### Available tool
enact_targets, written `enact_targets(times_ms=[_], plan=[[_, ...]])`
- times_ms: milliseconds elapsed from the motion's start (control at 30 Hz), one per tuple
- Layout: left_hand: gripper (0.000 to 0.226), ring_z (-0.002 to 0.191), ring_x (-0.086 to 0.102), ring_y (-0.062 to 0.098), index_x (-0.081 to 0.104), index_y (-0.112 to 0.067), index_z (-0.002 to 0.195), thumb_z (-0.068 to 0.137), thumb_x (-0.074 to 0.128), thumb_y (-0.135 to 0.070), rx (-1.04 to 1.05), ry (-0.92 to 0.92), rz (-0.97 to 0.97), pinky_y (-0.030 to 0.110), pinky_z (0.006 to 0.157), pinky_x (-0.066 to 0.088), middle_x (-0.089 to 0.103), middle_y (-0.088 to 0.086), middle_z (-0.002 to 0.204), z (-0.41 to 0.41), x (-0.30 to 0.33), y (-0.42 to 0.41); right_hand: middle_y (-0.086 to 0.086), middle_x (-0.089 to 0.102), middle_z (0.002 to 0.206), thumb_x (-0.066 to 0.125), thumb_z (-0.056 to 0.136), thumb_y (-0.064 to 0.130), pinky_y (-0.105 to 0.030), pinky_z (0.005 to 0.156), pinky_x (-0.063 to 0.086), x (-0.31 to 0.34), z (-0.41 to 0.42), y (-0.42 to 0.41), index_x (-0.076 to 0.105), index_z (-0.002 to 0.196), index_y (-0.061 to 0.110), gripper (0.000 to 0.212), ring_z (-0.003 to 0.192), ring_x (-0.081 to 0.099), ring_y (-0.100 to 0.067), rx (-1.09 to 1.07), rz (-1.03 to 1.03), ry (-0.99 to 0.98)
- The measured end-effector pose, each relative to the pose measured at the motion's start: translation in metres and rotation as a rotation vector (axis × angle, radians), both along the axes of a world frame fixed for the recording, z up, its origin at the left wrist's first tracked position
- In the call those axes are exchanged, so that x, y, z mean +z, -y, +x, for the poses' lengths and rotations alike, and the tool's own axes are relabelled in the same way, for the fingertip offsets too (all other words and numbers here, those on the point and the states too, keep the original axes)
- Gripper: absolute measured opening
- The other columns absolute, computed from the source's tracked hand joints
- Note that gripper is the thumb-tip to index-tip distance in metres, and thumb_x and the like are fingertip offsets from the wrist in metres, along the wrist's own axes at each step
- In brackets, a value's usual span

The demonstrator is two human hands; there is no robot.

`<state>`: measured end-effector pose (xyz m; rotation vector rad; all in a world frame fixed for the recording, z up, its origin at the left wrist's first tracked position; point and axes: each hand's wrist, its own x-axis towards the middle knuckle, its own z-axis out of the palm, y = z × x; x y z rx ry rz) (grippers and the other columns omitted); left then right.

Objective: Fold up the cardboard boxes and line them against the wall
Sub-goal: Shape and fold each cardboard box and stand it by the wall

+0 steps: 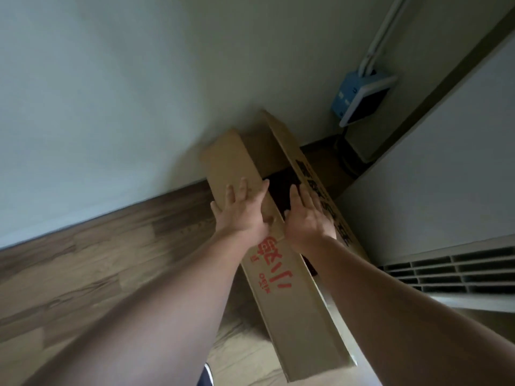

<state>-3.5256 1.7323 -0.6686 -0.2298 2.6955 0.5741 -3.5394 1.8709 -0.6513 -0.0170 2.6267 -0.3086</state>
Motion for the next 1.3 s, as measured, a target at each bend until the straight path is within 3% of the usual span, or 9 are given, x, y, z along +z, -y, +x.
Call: enact_targets(times_ms=[233, 433, 633, 967, 1067, 1233, 1300], plan=[[0.077, 0.157, -0.005, 0.033, -0.004, -0.046, 0.159, 0.099, 0.041, -0.061, 0.246, -0.157, -0.086, 0.065, 0.122, 0.008, -0.004, 0.002, 0.172, 0.084, 0.137, 0.069, -0.003, 0.004, 0.169, 0.034, 0.105, 0.045, -0.055, 0.119, 0.023, 0.138, 0.038, 0.057, 0.007, 0.160, 0.034, 0.062, 0.154, 0.006, -0.026, 0.239, -0.070, -0.140], [0.071, 0.157, -0.004, 0.028, -0.001, -0.043, 0.160, 0.100, 0.032, -0.064, 0.510, -0.239, -0.087, 0.059, 0.124, 0.008, -0.003, -0.002, 0.172, 0.215, 0.247, 0.143, -0.004, 0.033, 0.159, 0.037, 0.102, 0.049, -0.052, 0.115, 0.030, 0.242, 0.128, 0.143, 0.024, 0.154, 0.031, 0.056, 0.147, 0.027, -0.028, 0.488, -0.111, -0.198], [0.073, 0.157, -0.005, 0.026, 0.003, -0.038, 0.162, 0.099, 0.027, -0.068, 0.836, -0.271, -0.129, 0.058, 0.124, 0.006, -0.003, -0.003, 0.172, 0.429, 0.339, 0.248, -0.003, 0.034, 0.159, 0.036, 0.103, 0.052, -0.048, 0.111, 0.037, 0.332, 0.294, 0.285, 0.023, 0.157, 0.031, 0.059, 0.142, 0.037, -0.028, 0.809, -0.180, -0.193], [0.074, 0.155, 0.015, 0.030, 0.014, -0.028, 0.162, 0.100, 0.030, -0.064, 1.316, -0.231, -0.330, 0.058, 0.123, 0.013, 0.020, 0.006, 0.169, 0.891, 0.432, 0.365, -0.015, 0.048, 0.147, 0.043, 0.101, 0.049, -0.050, 0.103, 0.045, 0.410, 0.708, 0.489, 0.035, 0.152, 0.024, 0.058, 0.131, 0.049, -0.037, 1.248, -0.347, -0.138], [0.071, 0.153, 0.021, 0.029, 0.020, -0.028, 0.160, 0.100, 0.032, -0.064, 1.466, -0.223, -0.368, 0.060, 0.122, 0.016, 0.028, 0.005, 0.165, 1.029, 0.447, 0.377, -0.016, 0.052, 0.142, 0.045, 0.101, 0.048, -0.049, 0.101, 0.046, 0.423, 0.839, 0.534, 0.039, 0.150, 0.023, 0.055, 0.127, 0.052, -0.037, 1.372, -0.403, -0.104], [0.073, 0.150, 0.028, 0.029, 0.026, -0.029, 0.156, 0.096, 0.031, -0.069, 1.682, -0.186, -0.404, 0.061, 0.119, 0.025, 0.034, 0.004, 0.162, 1.202, 0.440, 0.397, -0.014, 0.050, 0.143, 0.043, 0.104, 0.047, -0.035, 0.090, 0.042, 0.424, 1.005, 0.602, 0.042, 0.148, 0.020, 0.052, 0.128, 0.050, -0.033, 1.566, -0.469, -0.010], [0.071, 0.149, 0.030, 0.029, 0.029, -0.029, 0.155, 0.096, 0.032, -0.068, 1.751, -0.143, -0.380, 0.062, 0.118, 0.026, 0.036, 0.003, 0.161, 1.251, 0.428, 0.409, -0.012, 0.046, 0.148, 0.042, 0.104, 0.048, -0.038, 0.096, 0.041, 0.413, 1.057, 0.626, 0.039, 0.150, 0.020, 0.053, 0.133, 0.046, -0.031, 1.607, -0.441, 0.028]])
